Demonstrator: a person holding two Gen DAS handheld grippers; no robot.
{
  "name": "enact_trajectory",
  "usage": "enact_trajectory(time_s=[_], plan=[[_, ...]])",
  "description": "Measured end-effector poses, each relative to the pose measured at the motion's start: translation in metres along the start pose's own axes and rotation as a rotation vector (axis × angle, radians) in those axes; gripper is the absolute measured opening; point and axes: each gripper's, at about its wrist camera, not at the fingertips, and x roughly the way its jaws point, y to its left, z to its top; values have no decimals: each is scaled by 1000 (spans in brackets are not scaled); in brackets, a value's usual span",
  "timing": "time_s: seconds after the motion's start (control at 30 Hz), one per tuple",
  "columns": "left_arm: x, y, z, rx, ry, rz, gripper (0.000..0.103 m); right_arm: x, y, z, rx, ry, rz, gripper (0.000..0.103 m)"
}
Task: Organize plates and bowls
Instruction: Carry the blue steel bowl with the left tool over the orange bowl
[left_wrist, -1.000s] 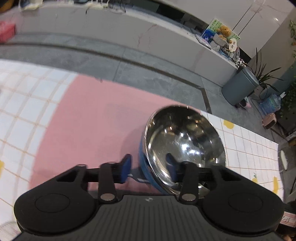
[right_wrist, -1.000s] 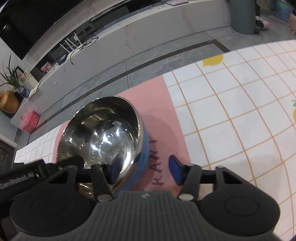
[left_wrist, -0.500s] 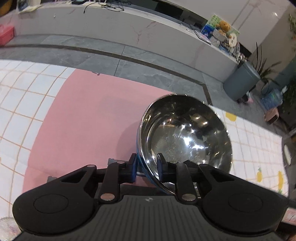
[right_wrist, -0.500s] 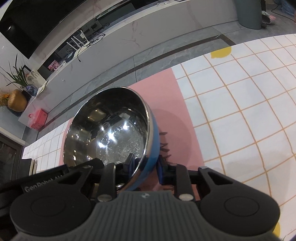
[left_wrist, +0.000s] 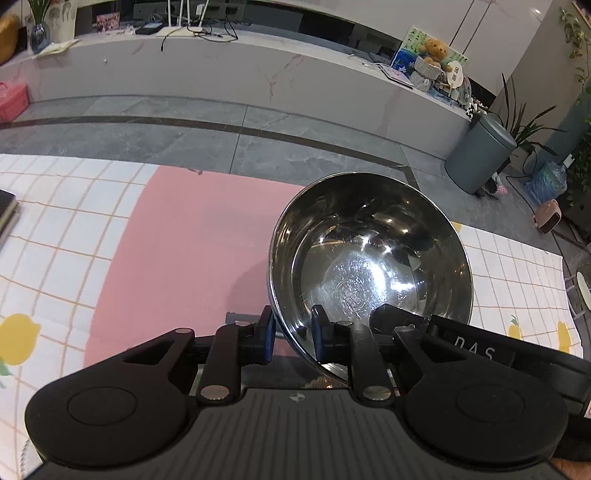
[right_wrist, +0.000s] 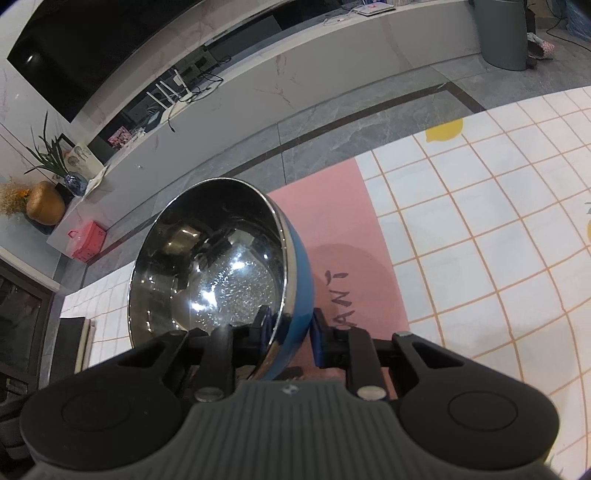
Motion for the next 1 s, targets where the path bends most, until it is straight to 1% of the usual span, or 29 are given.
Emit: enact_trajectory(time_s=[0.2,0.33,0.47,0.57,0.7,0.87,1.0], plan=[[-36,-15,-8,30,-29,17,22,-39,3,-10,8,-20,26,21],[-72,-28,-19,67,-67,24,22,-76,2,-22,61,-39,63,21],[-101,-34,-31,66,-77,2,22,-119,5,-43,53,-73,68,20],[-123,-38,-48,68,-95,-14,22,-145,2,-63,66,-90,76,20],[-142,-41,-73,64,-89,-30,22,-173,0,-88,62,-85,66,20],[-164,-48,-98,76,-111,-24,22,-204,-3,-115,50,-102,62,21],[-179,-55,-115,90,-125,-25,22,-221,-7,-132,53,-112,72,21]])
